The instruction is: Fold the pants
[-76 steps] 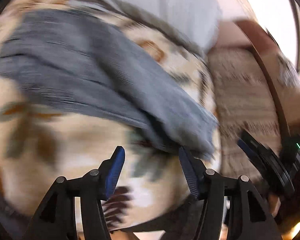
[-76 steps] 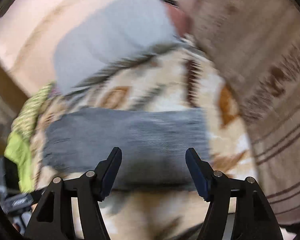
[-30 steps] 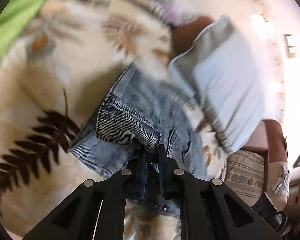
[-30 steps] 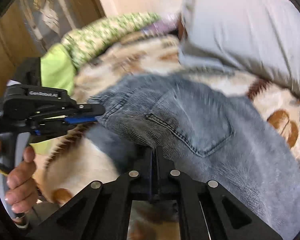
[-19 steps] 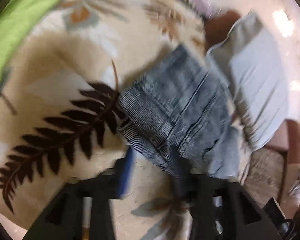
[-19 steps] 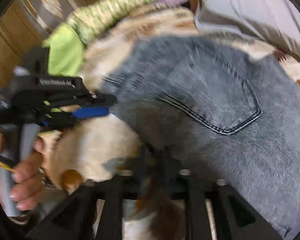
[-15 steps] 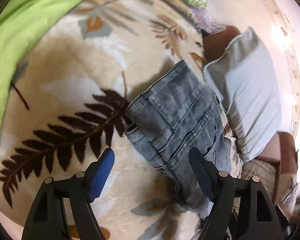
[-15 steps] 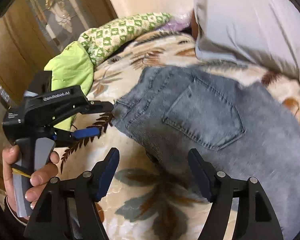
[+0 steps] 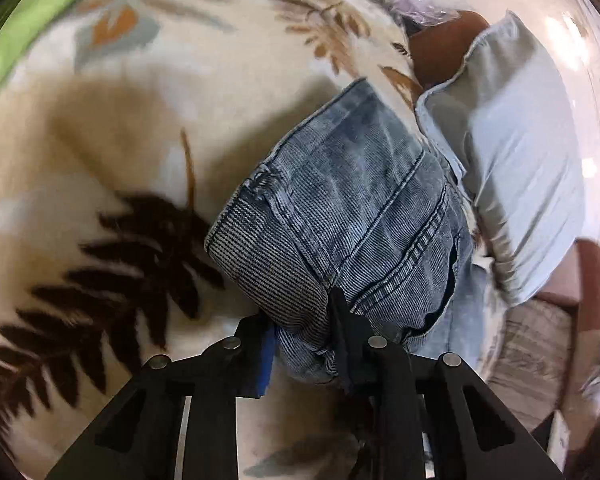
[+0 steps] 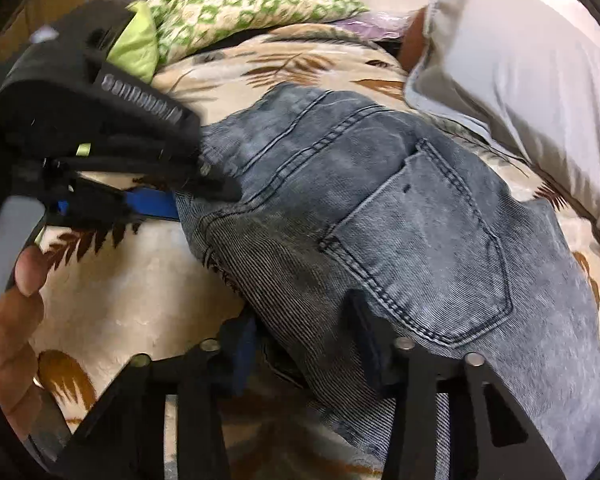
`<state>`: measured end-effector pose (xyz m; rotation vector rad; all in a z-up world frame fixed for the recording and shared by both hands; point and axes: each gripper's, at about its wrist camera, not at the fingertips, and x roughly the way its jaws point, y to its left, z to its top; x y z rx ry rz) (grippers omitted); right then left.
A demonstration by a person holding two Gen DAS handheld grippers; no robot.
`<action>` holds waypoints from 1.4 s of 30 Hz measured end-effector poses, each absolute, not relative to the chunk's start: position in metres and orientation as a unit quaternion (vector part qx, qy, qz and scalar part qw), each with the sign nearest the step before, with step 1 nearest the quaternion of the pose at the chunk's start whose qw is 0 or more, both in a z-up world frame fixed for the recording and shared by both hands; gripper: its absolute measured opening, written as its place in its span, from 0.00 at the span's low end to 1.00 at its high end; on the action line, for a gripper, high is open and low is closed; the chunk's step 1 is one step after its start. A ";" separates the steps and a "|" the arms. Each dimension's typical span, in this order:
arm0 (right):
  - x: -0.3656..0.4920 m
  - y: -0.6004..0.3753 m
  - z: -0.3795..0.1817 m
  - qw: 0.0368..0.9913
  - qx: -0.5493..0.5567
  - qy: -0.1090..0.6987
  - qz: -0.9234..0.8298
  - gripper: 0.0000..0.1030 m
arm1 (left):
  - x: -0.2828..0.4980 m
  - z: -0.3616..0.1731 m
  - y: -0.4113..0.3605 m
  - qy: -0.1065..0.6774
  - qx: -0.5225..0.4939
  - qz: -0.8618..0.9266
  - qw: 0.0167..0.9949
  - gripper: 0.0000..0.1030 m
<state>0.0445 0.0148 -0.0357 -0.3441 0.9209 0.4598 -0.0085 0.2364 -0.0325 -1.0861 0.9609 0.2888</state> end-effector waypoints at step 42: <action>-0.142 -0.302 0.092 0.879 0.235 0.378 0.173 0.70 | -0.152 0.128 -0.069 0.330 -0.136 0.051 0.933 0.62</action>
